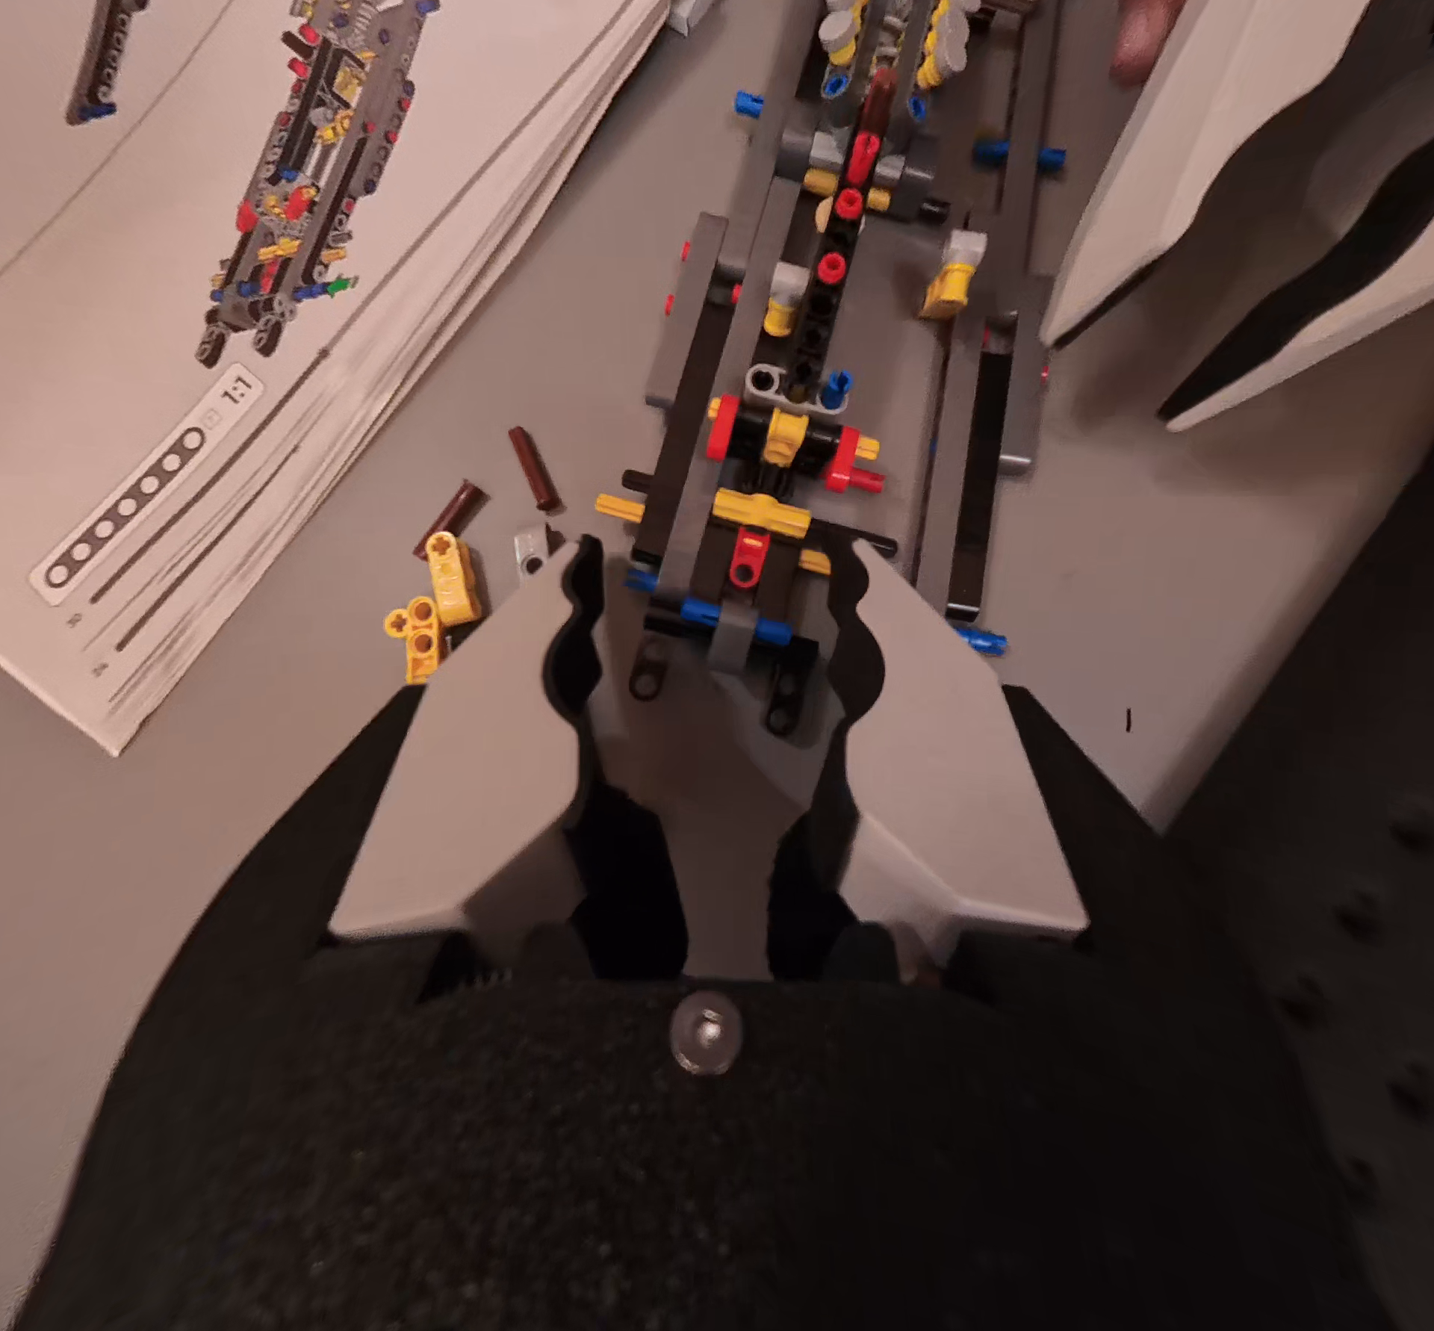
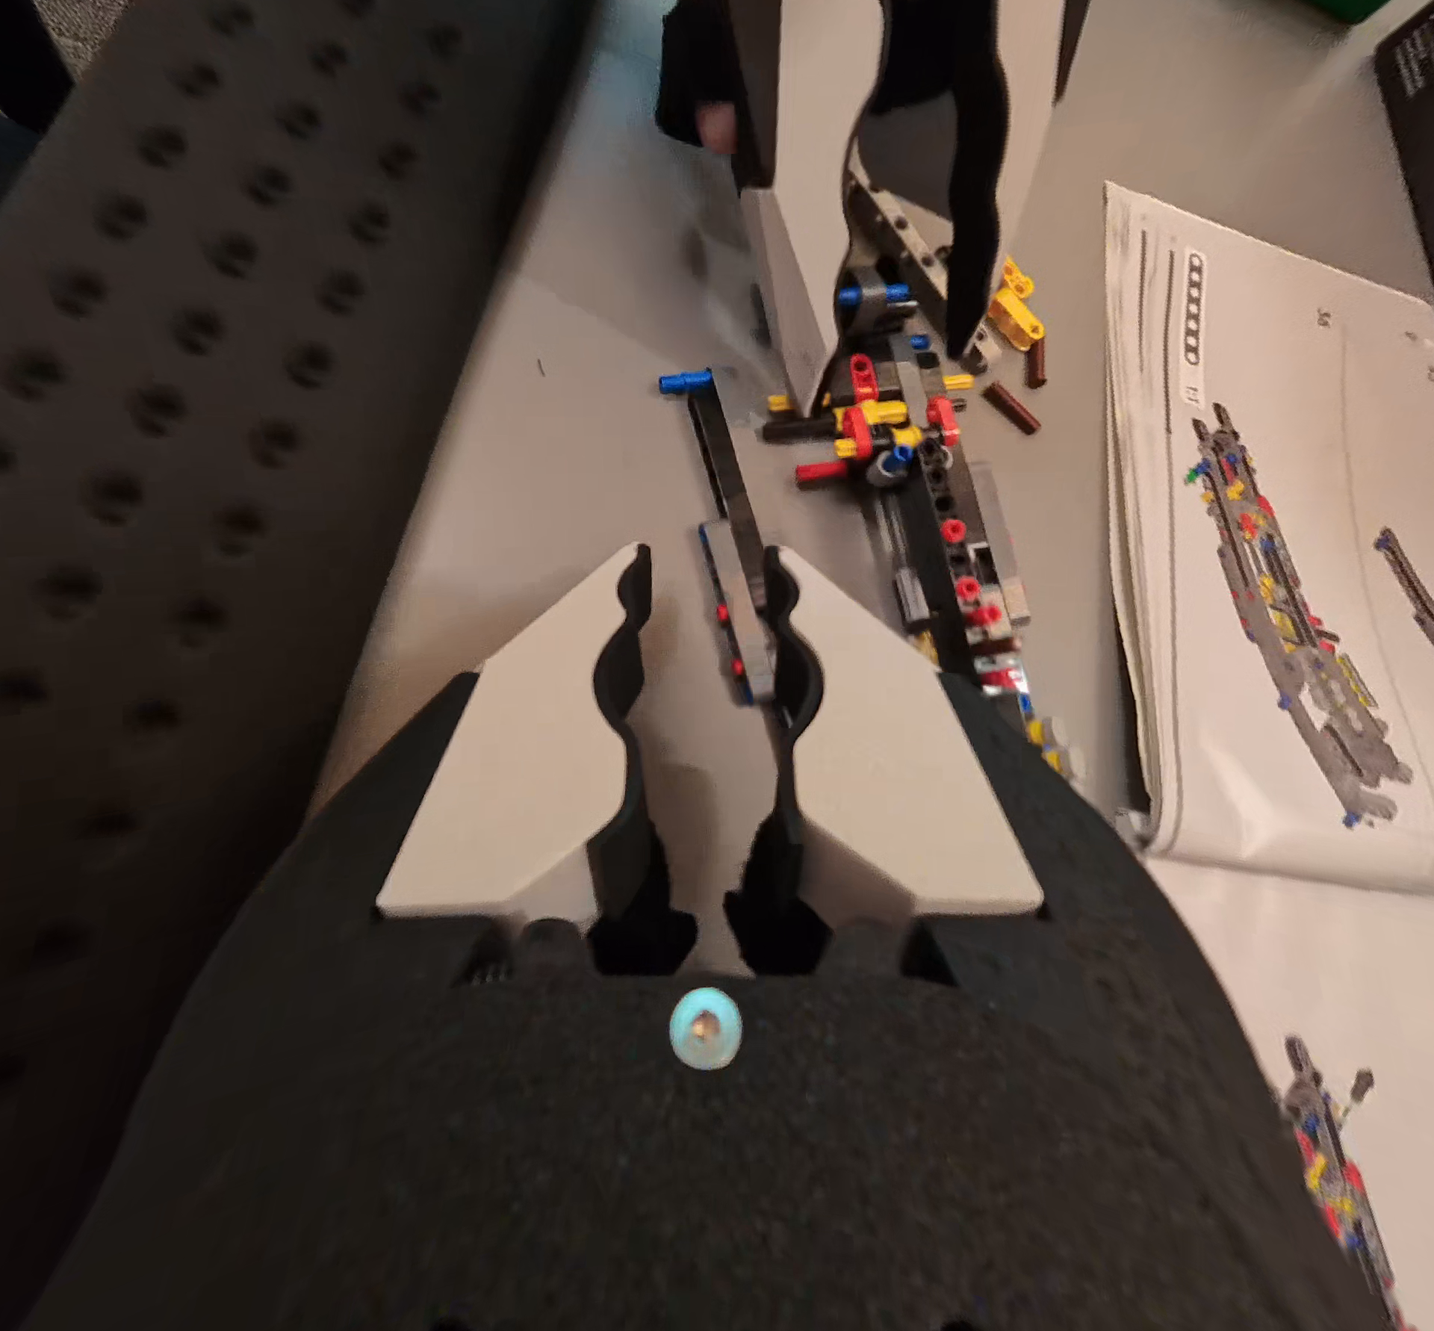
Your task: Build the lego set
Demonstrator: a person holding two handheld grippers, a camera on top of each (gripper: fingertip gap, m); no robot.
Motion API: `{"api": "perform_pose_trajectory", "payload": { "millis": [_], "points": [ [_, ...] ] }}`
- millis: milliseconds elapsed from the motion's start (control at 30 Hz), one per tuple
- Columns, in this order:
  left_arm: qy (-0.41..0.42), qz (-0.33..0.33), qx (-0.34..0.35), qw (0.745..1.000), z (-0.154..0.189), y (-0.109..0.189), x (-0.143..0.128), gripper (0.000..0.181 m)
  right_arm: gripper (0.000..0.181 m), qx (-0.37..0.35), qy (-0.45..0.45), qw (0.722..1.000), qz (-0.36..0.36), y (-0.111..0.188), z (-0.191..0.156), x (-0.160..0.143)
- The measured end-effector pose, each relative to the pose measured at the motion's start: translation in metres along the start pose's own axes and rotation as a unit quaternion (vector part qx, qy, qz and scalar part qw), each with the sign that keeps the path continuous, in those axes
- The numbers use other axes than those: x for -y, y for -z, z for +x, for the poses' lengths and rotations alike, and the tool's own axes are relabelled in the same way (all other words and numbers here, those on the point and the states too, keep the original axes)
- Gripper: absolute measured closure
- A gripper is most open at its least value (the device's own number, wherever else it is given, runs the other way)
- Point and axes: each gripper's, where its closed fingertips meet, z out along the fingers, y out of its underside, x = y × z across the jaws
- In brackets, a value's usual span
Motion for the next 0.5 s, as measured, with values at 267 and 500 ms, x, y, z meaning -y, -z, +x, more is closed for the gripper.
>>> {"api": "perform_pose_trajectory", "payload": {
  "millis": [267, 500],
  "points": [
    [0.01, 0.009, -0.049, 0.999, -0.007, 0.002, 0.013, 0.127, 0.156, 0.013, 0.012, 0.999, -0.05, -0.023, 0.007, -0.007],
    [-0.021, 0.011, -0.042, 0.999, -0.002, -0.011, 0.011, 0.123, 0.169, -0.01, 0.034, 0.998, -0.05, -0.03, 0.007, -0.001]
  ]
}}
